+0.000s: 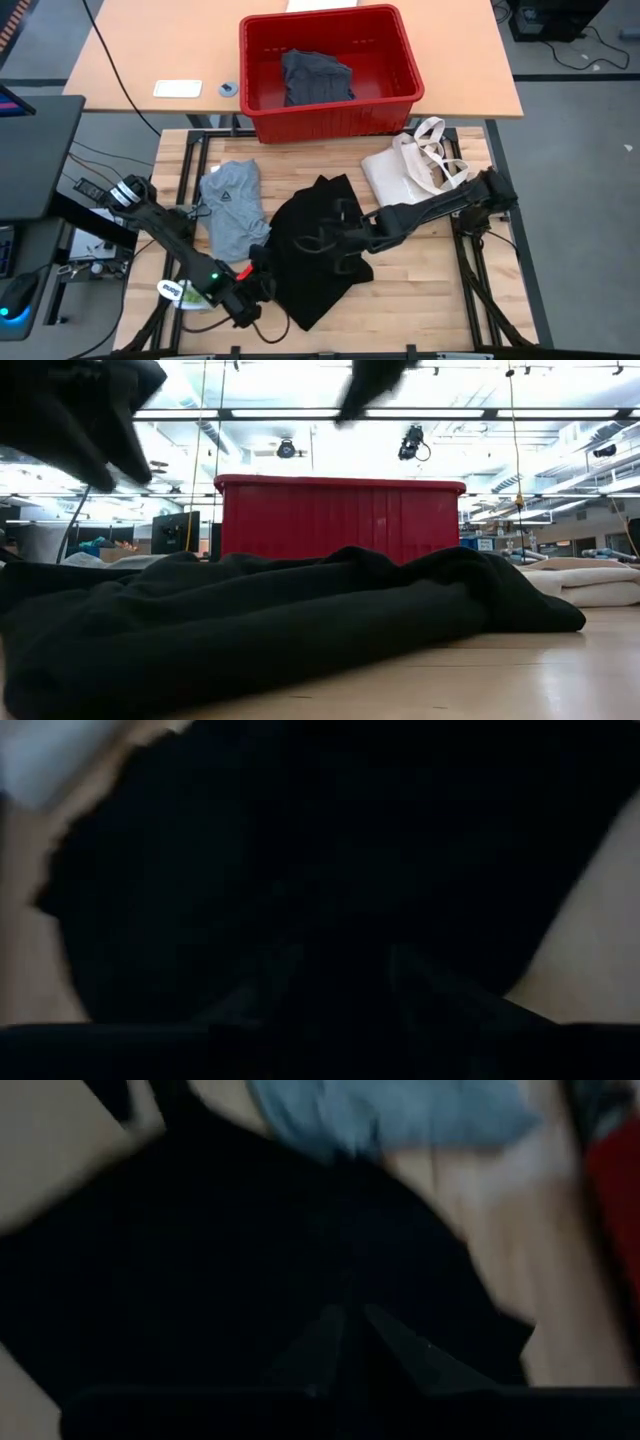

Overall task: Fold Laundry from Bin
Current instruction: Fold the black shirt

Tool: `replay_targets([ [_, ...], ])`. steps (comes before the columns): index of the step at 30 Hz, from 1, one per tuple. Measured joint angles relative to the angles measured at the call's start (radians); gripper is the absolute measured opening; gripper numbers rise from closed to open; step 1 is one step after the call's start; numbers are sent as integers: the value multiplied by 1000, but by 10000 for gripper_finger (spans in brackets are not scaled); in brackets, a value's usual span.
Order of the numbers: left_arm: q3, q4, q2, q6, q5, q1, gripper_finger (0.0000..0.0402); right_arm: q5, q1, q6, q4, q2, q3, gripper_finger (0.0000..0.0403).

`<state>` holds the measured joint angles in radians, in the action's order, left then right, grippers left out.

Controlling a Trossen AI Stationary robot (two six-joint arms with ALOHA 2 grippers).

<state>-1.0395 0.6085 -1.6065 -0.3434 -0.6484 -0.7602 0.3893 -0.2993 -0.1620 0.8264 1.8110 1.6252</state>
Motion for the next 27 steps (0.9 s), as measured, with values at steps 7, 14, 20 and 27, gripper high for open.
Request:
replay_targets([
  [7, 56, -112, -65, 24, 325, 65, 150, -146, 28, -80, -485, -109, -510, 48],
  [14, 83, -108, -133, 39, 280, 153, 150, -147, 24, -215, -687, -123, -761, 48],
  [20, 84, -91, -162, 118, 30, 239, 150, -154, -46, -339, -693, -114, -831, 48],
  [27, 83, -81, -161, 209, -349, 349, 150, -178, -155, -487, -806, -102, -848, 48],
])
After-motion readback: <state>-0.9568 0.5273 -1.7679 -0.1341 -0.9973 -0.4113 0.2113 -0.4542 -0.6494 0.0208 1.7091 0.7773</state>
